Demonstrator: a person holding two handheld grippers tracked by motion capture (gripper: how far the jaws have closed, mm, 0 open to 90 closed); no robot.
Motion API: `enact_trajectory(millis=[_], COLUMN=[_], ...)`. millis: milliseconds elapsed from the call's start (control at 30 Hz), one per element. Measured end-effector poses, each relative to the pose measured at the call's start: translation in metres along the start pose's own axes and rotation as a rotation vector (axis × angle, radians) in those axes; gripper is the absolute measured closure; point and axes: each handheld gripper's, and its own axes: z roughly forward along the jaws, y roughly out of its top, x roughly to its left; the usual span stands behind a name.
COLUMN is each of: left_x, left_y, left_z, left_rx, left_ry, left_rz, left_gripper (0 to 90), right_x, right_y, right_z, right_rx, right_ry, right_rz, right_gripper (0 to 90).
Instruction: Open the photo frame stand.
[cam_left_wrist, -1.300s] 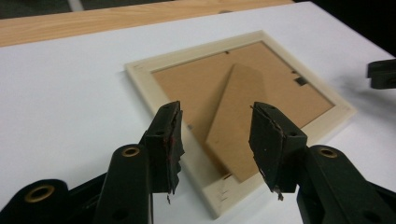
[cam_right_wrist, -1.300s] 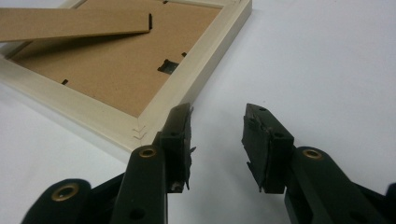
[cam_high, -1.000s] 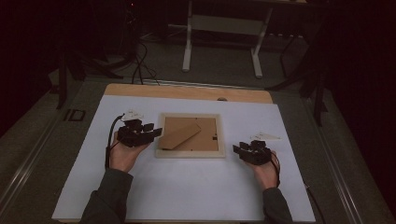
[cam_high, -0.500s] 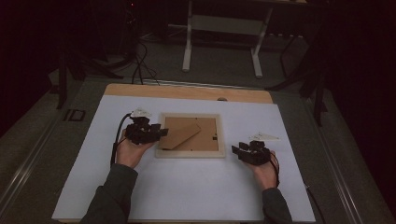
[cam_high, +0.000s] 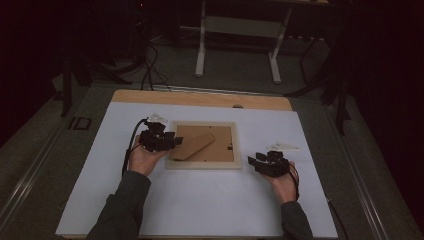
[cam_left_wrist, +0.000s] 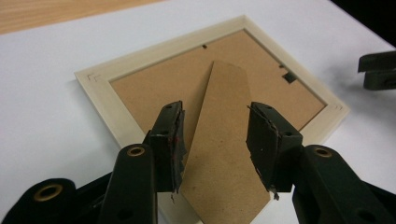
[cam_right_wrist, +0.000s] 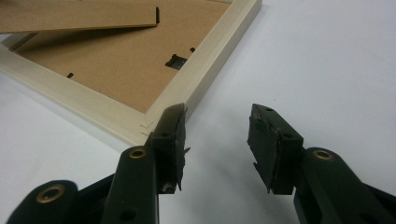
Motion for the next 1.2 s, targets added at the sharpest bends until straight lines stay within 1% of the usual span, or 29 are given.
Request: enact_trajectory(millis=[133, 200, 300, 433, 567, 800, 867, 1033, 1200], left_x=[0.004, 0.004, 0.004, 0.003, 0.004, 0.01, 0.011, 0.01, 0.009], left_y=[0.001, 0.001, 0.002, 0.003, 0.002, 0.002, 0.001, -0.001, -0.002], left_z=[0.005, 0.008, 0.012, 0.017, 0.022, 0.032, 0.034, 0.041, 0.047], left_rx=[0.01, 0.022, 0.038, 0.063, 0.075, 0.089, 0.095, 0.122, 0.138], left_ry=[-0.014, -0.004, -0.002, -0.022, -0.034, -0.077, -0.085, -0.1, -0.116], left_rz=[-0.027, -0.022, -0.021, -0.027, -0.037, -0.076, -0.079, -0.071, -0.061], left_gripper=[57.1, 56.2, 52.9, 49.9, 47.5, 42.5, 41.5, 38.1, 36.5], right_x=[0.0, 0.0, -0.002, -0.002, -0.002, -0.002, -0.001, -0.002, -0.001], right_y=[0.0, 0.0, -0.001, -0.001, -0.001, -0.001, -0.001, -0.001, -0.001], right_z=[0.0, 0.0, 0.001, 0.001, 0.001, 0.001, 0.001, 0.001, 0.002], right_rx=[0.002, 0.002, 0.002, 0.006, 0.004, 0.007, 0.006, 0.007, 0.007], right_ry=[0.001, 0.001, -0.001, -0.001, -0.001, 0.0, 0.0, 0.0, 0.001], right_rz=[-0.002, 0.0, 0.0, 0.005, 0.003, 0.004, 0.002, 0.003, 0.002], right_gripper=[55.7, 55.5, 55.3, 54.9, 54.6, 54.6, 54.6, 54.6, 54.6])
